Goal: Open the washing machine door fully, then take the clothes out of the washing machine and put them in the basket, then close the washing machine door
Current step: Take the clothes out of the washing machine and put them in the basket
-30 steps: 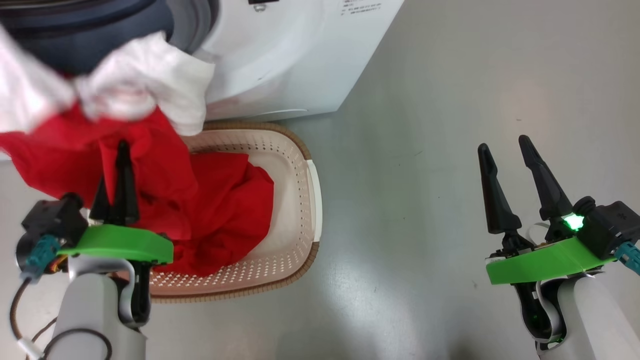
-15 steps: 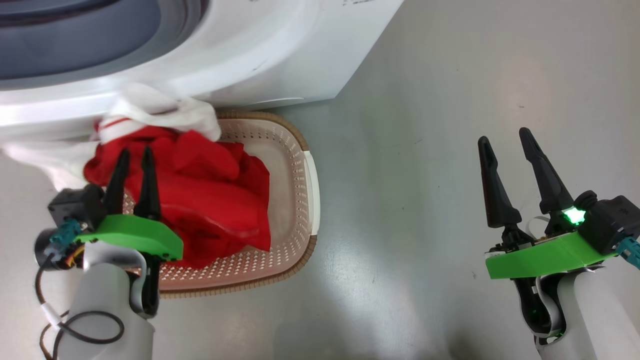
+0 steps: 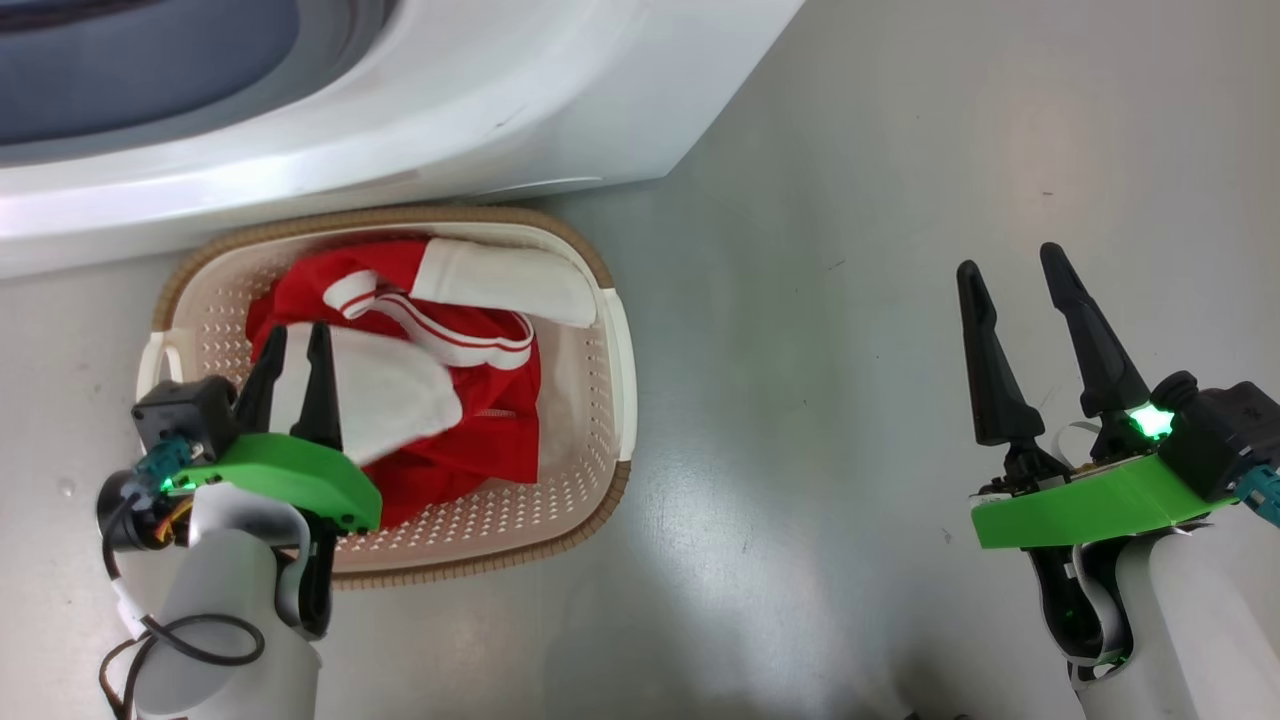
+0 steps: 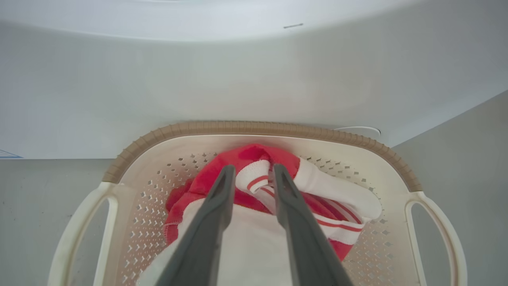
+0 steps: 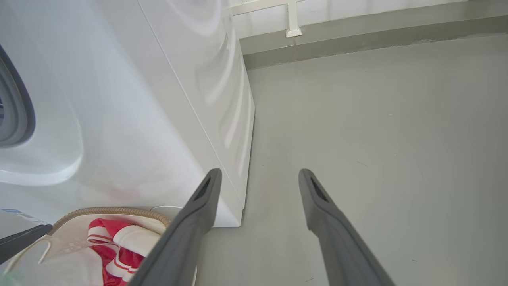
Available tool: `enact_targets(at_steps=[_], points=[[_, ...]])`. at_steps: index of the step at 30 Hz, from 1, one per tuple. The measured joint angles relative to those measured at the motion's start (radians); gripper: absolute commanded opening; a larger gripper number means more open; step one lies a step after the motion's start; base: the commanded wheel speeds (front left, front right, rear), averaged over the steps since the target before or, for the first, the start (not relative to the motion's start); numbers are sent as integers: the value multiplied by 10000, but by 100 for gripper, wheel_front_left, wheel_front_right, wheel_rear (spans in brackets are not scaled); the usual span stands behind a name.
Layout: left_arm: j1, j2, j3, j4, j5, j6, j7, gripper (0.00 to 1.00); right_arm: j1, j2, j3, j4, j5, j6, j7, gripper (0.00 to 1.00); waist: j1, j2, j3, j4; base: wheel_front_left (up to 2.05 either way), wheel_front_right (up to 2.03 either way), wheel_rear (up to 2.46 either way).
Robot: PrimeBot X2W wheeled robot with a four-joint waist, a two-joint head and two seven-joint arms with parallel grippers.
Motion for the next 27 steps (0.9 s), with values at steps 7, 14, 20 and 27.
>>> enact_targets(at_steps=[7, 14, 20, 27], points=[[-10, -2, 17, -10, -58, 0, 0, 100, 0, -15, -2, 36, -13, 0, 0, 100, 0, 0, -184, 42, 0, 0, 0], [90, -6, 234, -558, -65, 19, 0, 100, 4, -56, -2, 186, -13, 0, -2, 100, 0, 0, -662, 105, 0, 0, 0], [684, -8, 464, -1101, -65, 19, 0, 100, 50, -84, 8, 403, -13, 0, 0, 100, 0, 0, -1294, 158, 0, 0, 0], [1422, -6, 629, -2186, -17, -86, 0, 100, 577, -224, 17, 616, -12, 0, 0, 100, 0, 0, -2216, 245, 0, 0, 0]])
